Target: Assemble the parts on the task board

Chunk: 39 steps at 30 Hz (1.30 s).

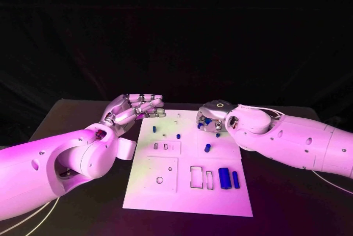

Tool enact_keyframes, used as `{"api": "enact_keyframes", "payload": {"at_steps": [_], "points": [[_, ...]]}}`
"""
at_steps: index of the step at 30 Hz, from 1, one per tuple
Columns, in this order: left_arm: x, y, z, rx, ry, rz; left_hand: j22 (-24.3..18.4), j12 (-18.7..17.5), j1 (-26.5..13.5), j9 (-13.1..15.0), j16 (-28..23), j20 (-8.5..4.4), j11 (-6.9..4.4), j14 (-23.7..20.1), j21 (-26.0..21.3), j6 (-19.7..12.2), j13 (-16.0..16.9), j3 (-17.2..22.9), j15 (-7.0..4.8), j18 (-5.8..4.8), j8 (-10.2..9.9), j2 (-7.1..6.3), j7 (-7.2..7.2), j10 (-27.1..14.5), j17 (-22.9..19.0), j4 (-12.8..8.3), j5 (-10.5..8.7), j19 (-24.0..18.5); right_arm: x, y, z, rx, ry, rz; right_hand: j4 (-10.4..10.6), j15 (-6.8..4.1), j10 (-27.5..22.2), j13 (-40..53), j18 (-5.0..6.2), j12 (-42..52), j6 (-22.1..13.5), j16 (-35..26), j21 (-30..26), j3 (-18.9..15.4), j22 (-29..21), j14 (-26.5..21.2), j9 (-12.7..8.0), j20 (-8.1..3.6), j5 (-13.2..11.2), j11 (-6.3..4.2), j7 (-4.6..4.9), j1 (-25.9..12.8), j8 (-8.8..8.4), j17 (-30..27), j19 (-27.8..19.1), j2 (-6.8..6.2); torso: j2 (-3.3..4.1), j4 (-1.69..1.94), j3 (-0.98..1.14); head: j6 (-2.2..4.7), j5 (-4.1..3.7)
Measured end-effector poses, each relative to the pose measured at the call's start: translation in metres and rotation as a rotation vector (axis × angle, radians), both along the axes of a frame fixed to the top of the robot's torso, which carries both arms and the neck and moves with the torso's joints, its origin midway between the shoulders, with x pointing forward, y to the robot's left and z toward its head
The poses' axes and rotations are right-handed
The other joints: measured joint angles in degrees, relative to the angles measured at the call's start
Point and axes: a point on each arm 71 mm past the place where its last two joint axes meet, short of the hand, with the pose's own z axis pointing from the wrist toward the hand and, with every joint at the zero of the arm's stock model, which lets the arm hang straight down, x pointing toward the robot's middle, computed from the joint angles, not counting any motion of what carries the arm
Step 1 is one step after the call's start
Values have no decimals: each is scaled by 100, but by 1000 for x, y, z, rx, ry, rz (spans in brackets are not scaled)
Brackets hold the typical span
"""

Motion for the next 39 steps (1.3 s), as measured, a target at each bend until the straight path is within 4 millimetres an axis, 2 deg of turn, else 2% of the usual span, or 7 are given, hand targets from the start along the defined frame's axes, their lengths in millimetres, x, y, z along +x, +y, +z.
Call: {"api": "enact_keyframes", "payload": {"at_steps": [17, 19, 21, 30, 33, 39], "points": [[1, 1, 4, 2, -4, -3, 0, -30, 30, 1, 0, -21, 0, 0, 23, -11, -5, 38, 0, 0, -23, 30, 11, 0, 4, -38, -1, 21, 2, 2, 2, 11, -9, 2, 16, 0, 89, -18, 0, 23, 78, 29, 36, 93, 47, 0, 27, 0, -1, -16, 5, 13, -7, 30, 0, 13, 50, 23, -3, 11, 6], [1, 1, 4, 2, -4, -2, 0, -30, 30, 1, 0, -21, 0, 0, 23, -21, -5, 38, 0, 0, -23, 30, 21, 0, 4, -38, -1, 21, 1, 1, 1, 17, -13, 2, 33, 0, 111, -19, -62, 38, 95, 29, 57, 110, 77, 0, 37, 0, -9, -31, 6, 38, 2, 32, 0, -12, 52, 23, -4, 10, 6], [1, 2, 5, 3, -5, -2, 1, -30, 30, 1, 0, -21, 0, 0, 23, -21, -5, 38, 0, 0, -23, 30, 21, 0, 4, -38, -1, 21, 0, 1, 1, 27, -18, 4, 27, 0, 152, -19, -62, 38, 152, 29, 85, 136, 112, 0, 47, 0, -4, -37, 6, 38, 29, 33, 0, -11, 52, 23, -4, 13, 2], [3, 3, 5, 5, -5, 4, -5, -30, 30, 1, 1, -20, 0, 0, 23, -21, -4, 38, 0, -1, -23, 30, 21, 0, 4, -38, -1, 20, -4, 5, 7, 95, -62, 18, 27, -43, 209, -2, -59, 66, 206, 51, 123, 202, 176, 1, 97, -21, 70, -56, 18, 81, 47, 46, 21, -22, 53, 19, -7, 75, 1], [4, 4, 4, 6, -5, 6, -5, -30, 30, 1, 1, -20, 0, 0, 23, -21, -4, 38, 0, 0, -23, 30, 21, 0, 3, -38, -1, 21, -4, 11, 13, 125, -91, 27, 39, -43, 209, -2, -58, 66, 207, 51, 123, 243, 203, 1, 117, -21, 158, -55, 18, 106, 47, 46, 20, -47, 53, 19, -7, 111, 1], [4, 4, 4, 6, -5, 6, -4, -51, 30, 1, 1, -20, 20, 0, 23, 0, -4, 38, 0, 0, -23, 30, 41, -20, 3, -37, -1, 20, -1, 25, 20, 166, -136, 41, 39, -42, 208, -3, -56, 59, 222, 51, 146, 244, 211, 1, 117, -21, 160, -54, 3, 113, 46, 46, 20, -39, 68, 28, -10, 185, -13]]}}
